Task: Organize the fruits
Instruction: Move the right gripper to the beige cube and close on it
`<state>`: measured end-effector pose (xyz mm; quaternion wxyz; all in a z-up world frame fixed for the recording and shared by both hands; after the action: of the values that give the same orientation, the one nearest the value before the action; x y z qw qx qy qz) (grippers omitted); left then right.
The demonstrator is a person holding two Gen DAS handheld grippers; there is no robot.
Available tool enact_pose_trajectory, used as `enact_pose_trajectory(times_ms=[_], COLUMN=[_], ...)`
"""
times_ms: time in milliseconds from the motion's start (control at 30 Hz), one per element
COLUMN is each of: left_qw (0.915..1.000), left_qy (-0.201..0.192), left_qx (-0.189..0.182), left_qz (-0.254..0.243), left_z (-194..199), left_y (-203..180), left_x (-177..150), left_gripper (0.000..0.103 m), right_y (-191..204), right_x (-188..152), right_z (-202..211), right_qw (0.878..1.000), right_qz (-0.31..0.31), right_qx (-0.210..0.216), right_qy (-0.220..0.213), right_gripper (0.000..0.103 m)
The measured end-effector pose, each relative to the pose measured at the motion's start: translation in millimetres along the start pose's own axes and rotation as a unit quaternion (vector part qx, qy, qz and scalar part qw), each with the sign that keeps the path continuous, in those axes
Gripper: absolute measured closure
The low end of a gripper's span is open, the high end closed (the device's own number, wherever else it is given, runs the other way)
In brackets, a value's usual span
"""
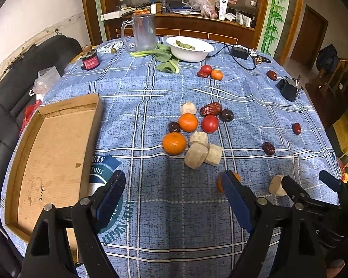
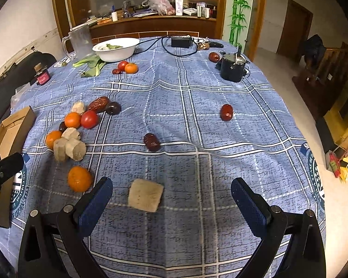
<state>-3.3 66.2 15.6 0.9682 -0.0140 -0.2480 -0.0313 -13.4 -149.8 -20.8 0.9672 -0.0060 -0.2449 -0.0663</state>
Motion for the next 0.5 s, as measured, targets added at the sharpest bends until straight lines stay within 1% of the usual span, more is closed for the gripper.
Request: enact_pose_trajectory(times_ms=[200, 300, 500], left_qw=[0.9999, 0.9995, 0.9982], left_qy=[0.012, 0.025, 0.038], left_qx=[-0.001, -0.005, -0.037], left_qz=[0.005, 0.019, 0.026], left_z=[-9.3, -18.8, -31.0], left_y=[10.0, 18.9, 20.3], left_x=[-3.9, -5.9, -7.0], left_gripper=[0.019, 0.019, 0.019], right_y=[5.8, 5.1, 1.2], right_x=[-5.2, -9.0, -16.2], right_z=[-3.3, -4.9, -7.9], right_qw=[1.0, 1.0, 0.999], right_qz=[-0.001, -0.003, -0.011], right_qx=[0.005, 0.01, 0.021], right_qy=[0.008, 0.014, 0.026], right_gripper=[0.001, 0.001, 0.001])
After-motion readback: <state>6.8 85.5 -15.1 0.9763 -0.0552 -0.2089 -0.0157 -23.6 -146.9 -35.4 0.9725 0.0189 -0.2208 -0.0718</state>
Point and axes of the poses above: each gripper's, at about its wrist camera, not at the fingertips, and z roughly against the way its jaws point, y to its left, x to its top, the point moved 9 cm from there along -z, roughly the way its jaws point, and after that the axes turned 6 degrees about y, right-handed, at the moved point
